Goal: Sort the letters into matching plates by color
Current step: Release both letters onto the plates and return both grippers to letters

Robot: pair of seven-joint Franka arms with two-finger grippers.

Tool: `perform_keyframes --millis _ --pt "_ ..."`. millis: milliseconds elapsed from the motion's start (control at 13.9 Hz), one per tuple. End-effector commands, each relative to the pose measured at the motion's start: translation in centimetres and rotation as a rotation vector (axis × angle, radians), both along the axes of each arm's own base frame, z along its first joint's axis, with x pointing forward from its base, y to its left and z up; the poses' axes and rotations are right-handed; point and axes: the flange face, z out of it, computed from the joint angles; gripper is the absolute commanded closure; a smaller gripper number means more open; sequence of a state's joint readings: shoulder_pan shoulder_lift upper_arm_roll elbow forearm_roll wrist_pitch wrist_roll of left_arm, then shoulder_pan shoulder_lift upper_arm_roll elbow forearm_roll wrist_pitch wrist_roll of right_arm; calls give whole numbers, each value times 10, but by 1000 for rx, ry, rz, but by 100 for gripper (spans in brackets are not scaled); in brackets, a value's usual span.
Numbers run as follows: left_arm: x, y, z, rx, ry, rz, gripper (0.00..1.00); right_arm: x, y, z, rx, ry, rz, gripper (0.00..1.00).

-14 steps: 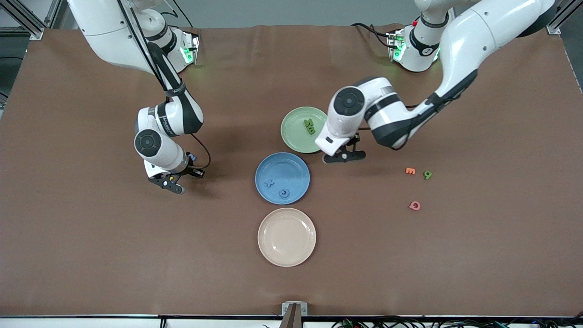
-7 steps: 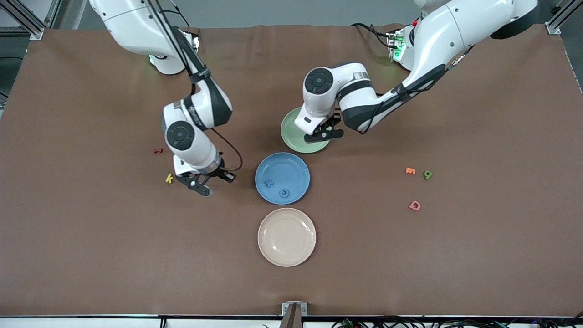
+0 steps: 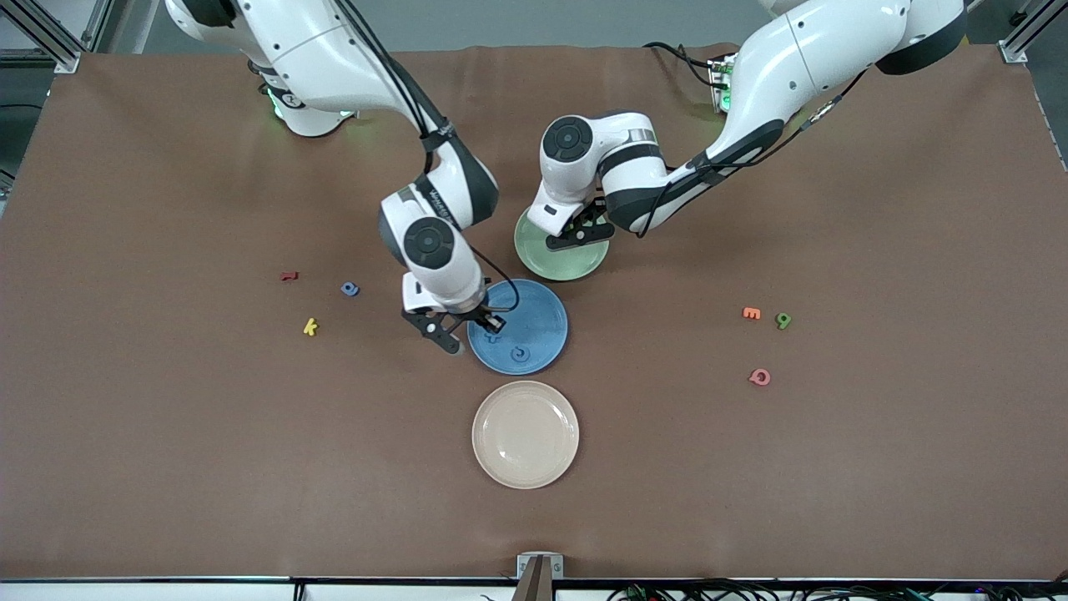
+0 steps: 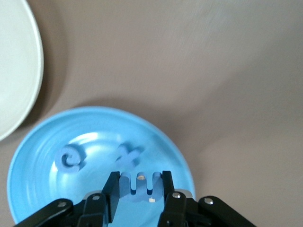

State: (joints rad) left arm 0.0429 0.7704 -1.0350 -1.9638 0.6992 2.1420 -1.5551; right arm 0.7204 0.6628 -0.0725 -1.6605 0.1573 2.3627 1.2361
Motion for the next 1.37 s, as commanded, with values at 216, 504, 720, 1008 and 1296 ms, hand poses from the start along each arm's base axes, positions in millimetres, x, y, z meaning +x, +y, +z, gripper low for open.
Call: perform_keyframes --millis 216,504,720,1008,1296 --pt "35 24 13 2 -32 90 0 -17 39 -6 -1 13 -28 97" --pt "95 89 35 13 -51 83 0 -24 38 -12 -33 40 -6 47" --pt "133 149 50 29 -38 44 0 -28 40 -13 -64 33 26 0" --pt "173 235 53 33 -16 -77 5 -20 30 -8 -76 27 26 0" --pt "203 319 54 27 -19 -207 7 -15 0 -5 -120 63 87 0"
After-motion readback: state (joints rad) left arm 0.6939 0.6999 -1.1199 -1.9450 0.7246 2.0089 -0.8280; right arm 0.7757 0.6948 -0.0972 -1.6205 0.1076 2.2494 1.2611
